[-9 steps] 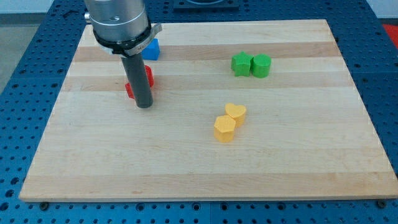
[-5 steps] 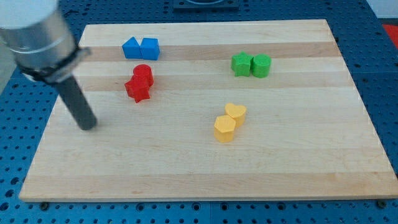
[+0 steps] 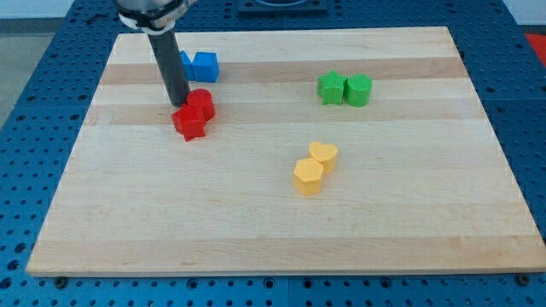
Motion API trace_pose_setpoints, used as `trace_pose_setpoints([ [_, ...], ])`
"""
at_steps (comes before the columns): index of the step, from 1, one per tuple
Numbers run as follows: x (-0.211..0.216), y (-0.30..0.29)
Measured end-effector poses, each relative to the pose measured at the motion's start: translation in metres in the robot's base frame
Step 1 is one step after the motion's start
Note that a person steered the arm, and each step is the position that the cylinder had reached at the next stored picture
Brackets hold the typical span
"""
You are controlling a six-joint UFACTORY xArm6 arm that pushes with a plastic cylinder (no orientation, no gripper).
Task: Move the red circle to the center of the board
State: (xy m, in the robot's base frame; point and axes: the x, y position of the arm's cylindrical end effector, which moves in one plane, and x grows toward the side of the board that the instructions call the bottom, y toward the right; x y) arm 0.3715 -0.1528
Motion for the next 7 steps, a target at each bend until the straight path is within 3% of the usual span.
trace_pose_setpoints([
  [2,0.012,0.057],
  [3,-0.005,0.043],
  [4,-0.016,0.076],
  [7,0.037,0.101],
])
